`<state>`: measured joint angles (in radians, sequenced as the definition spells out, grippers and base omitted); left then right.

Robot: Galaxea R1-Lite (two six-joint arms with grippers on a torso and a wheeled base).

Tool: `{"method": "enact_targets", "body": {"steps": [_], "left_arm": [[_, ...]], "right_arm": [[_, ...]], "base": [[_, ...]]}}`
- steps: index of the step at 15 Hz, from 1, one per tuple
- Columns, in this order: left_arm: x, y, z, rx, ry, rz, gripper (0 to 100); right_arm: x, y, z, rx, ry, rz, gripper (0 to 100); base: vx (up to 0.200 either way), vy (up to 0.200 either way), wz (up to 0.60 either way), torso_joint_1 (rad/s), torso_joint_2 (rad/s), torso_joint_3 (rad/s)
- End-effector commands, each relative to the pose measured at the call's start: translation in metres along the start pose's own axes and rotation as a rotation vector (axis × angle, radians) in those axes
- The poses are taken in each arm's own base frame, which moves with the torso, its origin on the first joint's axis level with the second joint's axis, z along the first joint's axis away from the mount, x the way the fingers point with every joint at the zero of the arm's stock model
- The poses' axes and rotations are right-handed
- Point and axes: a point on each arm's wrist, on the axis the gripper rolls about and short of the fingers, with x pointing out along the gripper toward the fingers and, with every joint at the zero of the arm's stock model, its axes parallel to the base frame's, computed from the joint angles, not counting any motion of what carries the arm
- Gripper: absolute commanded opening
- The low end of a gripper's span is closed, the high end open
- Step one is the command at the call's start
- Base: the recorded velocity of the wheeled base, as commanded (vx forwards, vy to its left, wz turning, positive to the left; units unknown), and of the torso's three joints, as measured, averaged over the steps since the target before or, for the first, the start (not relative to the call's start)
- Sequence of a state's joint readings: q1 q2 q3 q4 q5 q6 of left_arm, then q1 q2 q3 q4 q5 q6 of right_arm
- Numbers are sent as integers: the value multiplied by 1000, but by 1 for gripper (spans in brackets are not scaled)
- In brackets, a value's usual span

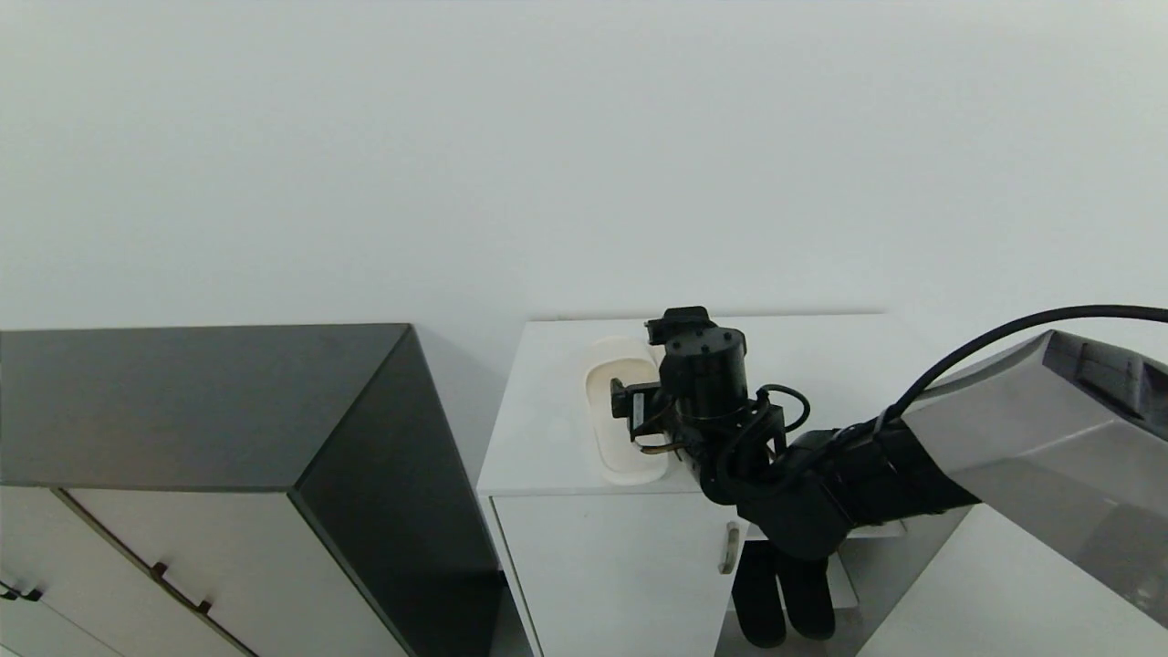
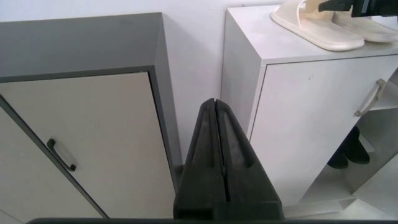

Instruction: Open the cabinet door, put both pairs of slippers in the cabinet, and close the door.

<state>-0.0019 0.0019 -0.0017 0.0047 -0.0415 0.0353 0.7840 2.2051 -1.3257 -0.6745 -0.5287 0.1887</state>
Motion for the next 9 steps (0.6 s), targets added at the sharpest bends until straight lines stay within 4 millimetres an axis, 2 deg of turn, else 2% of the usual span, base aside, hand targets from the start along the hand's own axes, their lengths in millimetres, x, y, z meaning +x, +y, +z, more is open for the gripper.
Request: {"method": "enact_targets", "body": {"steps": [1, 7, 8, 9], "left_arm": [[0, 0, 0, 0, 0, 0, 0], [0, 0, 0, 0, 0, 0, 0], [0, 0, 0, 0, 1, 0, 0], [0, 0, 0, 0, 1, 0, 0]], "right_arm": [[7, 2, -6, -3, 8, -5, 100], [18, -3, -6, 0, 5, -25, 100], [19, -3, -7, -1, 6, -25, 0], [21, -2, -8, 1, 4, -24, 0]], "base": [[0, 0, 0, 0, 0, 0], [0, 0, 0, 0, 0, 0], [0, 0, 0, 0, 0, 0], [0, 0, 0, 0, 0, 0]]}}
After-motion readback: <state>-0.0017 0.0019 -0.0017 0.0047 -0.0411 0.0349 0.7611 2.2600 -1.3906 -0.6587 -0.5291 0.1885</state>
